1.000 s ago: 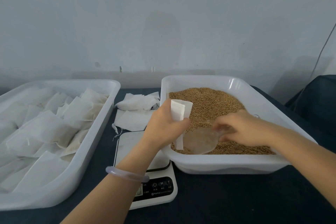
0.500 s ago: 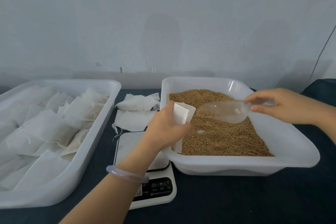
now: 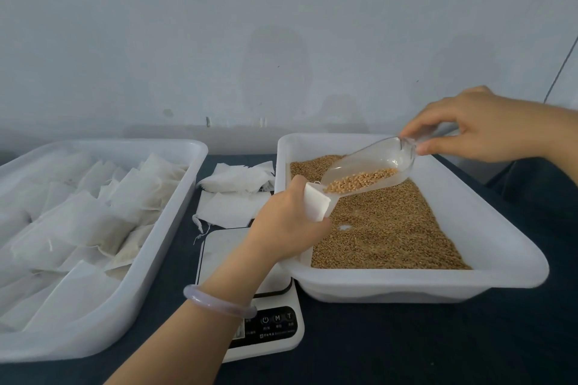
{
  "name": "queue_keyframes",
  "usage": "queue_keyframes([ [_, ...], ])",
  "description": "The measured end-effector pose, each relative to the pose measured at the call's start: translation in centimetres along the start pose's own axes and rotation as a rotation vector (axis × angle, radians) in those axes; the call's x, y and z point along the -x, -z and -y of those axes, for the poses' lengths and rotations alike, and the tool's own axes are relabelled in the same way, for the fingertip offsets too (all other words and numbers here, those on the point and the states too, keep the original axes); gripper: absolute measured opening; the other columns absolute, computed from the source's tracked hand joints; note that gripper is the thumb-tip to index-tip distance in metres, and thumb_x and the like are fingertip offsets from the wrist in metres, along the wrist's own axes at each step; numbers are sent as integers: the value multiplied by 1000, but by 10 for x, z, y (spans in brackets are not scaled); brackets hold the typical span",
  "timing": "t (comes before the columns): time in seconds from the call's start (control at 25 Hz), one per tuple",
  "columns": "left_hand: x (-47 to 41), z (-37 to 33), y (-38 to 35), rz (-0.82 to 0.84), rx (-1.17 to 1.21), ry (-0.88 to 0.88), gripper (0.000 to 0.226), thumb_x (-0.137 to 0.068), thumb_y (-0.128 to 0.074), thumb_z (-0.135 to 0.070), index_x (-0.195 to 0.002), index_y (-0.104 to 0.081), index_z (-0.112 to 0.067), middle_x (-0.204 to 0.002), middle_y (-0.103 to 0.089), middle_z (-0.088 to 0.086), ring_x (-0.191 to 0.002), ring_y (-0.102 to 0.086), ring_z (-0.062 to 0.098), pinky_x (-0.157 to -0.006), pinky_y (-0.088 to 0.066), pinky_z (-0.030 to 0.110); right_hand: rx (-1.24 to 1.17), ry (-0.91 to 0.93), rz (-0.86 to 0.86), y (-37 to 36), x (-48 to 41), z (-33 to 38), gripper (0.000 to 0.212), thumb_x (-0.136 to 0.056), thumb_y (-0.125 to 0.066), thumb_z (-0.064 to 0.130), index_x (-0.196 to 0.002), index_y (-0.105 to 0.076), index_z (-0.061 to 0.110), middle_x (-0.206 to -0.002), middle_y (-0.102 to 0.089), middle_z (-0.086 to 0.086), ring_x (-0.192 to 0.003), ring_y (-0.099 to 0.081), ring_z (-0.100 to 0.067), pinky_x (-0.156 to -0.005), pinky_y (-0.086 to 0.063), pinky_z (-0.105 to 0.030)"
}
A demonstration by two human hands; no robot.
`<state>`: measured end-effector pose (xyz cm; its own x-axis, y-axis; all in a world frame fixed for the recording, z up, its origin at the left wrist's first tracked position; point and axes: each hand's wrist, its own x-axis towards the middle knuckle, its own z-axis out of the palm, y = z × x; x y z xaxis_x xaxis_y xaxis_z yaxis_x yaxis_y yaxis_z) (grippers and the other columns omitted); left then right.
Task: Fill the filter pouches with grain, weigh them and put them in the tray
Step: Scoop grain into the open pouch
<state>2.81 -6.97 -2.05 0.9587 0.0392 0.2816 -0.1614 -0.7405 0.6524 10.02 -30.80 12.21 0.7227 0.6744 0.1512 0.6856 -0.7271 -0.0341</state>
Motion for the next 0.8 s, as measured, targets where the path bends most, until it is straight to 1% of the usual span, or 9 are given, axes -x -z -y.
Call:
queue_keyframes([
  [0.08,0,0,0,-5,21,-3,43,-78,-66,-31,-110,-42,-17,-84,-53,-8,-79,-56,16,-58,-44,21,45,16,8,4,-3,2,24,-70,-47,62,-92,-53,57,-100,-58,34,-105,-50,8,-110,-24,-40],
  [0.16,-1,1,0,-13,36,-5,43,-77,-67,-30,-111,-44,-17,-86,-57,-4,-82,-58,19,-60,-46,24,66,20,23,6,-6,4,19,-71,-48,59,-89,-52,59,-97,-58,35,-105,-50,7,-109,-24,-37],
  [0.28,0,1,0,-18,17,-18,44,-78,-67,-30,-112,-43,-17,-82,-53,-10,-79,-57,18,-59,-45,21,126,20,25,8,-10,9,14,-78,-52,52,-91,-52,57,-97,-58,33,-106,-52,2,-106,-21,-30],
  [0.36,0,0,0,-17,-2,-31,45,-78,-68,-31,-111,-40,-18,-79,-49,-12,-76,-55,16,-58,-44,20,192,29,-21,10,-13,11,17,-82,-55,47,-98,-56,53,-96,-58,32,-107,-53,-1,-103,-17,-28],
  [0.44,0,0,-1,-20,-20,-36,45,-77,-68,-32,-110,-39,-18,-78,-48,-12,-74,-55,15,-58,-45,21,264,61,-79,11,-16,14,23,-83,-56,45,-106,-60,47,-102,-59,28,-108,-50,-4,-104,-12,-29],
  [0.52,0,0,-1,-29,-32,-38,44,-77,-69,-33,-106,-39,-18,-76,-50,-10,-72,-54,15,-56,-44,22,289,119,-125,12,-16,16,27,-82,-54,44,-108,-62,43,-104,-57,25,-101,-45,-2,-106,-8,-29],
  [0.6,0,1,-1,-31,-27,-39,43,-76,-69,-33,-103,-39,-19,-76,-51,-9,-70,-54,13,-54,-43,22,308,152,-150,11,-16,18,29,-82,-55,43,-110,-63,41,-103,-56,24,-98,-42,0,-107,-7,-31],
  [0.72,0,1,-1,-28,-8,-29,41,-76,-69,-33,-101,-40,-19,-78,-53,-8,-71,-55,14,-56,-44,24,346,147,-159,11,-16,20,33,-82,-53,44,-113,-62,40,-111,-59,20,-103,-44,-2,-107,-6,-31],
  [0.8,1,1,-1,-31,-3,-26,41,-77,-69,-33,-101,-39,-19,-77,-51,-9,-69,-53,11,-56,-43,23,349,141,-157,12,-16,21,33,-82,-52,45,-113,-62,40,-113,-59,19,-107,-46,-4,-107,-6,-31],
])
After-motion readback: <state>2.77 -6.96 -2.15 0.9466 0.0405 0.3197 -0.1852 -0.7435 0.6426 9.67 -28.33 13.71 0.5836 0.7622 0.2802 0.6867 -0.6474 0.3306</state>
